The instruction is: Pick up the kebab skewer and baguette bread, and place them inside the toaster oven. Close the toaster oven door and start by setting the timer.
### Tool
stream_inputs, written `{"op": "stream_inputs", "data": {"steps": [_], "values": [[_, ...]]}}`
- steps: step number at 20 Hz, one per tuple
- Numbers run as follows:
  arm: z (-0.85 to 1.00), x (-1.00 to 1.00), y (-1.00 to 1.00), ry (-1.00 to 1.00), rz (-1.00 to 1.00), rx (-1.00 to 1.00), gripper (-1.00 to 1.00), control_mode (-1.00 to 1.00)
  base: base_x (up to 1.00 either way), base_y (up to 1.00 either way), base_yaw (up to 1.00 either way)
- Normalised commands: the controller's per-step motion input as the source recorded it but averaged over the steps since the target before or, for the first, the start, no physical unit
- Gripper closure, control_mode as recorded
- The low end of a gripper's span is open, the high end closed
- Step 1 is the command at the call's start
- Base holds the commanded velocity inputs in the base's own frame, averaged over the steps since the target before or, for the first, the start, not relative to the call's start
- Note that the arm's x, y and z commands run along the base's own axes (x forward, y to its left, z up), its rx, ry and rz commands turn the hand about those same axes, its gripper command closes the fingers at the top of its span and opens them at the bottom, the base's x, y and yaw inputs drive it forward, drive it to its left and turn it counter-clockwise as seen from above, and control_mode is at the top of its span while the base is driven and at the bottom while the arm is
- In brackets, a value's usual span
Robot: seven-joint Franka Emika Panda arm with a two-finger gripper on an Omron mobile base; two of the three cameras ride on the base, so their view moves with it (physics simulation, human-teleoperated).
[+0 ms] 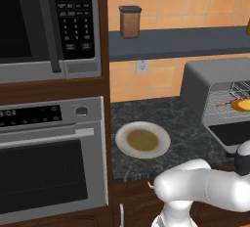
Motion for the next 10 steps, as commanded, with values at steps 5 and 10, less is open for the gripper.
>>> {"op": "stream_inputs", "data": {"steps": [5,10], "values": [[-0.25,0.42,-0.16,-0.09,0.00,-0.02,1.00,-1.00,0.00,0.00,0.00],[-0.14,0.47,-0.18,-0.06,0.00,0.00,1.00,-1.00,0.00,0.00,0.00]]}}
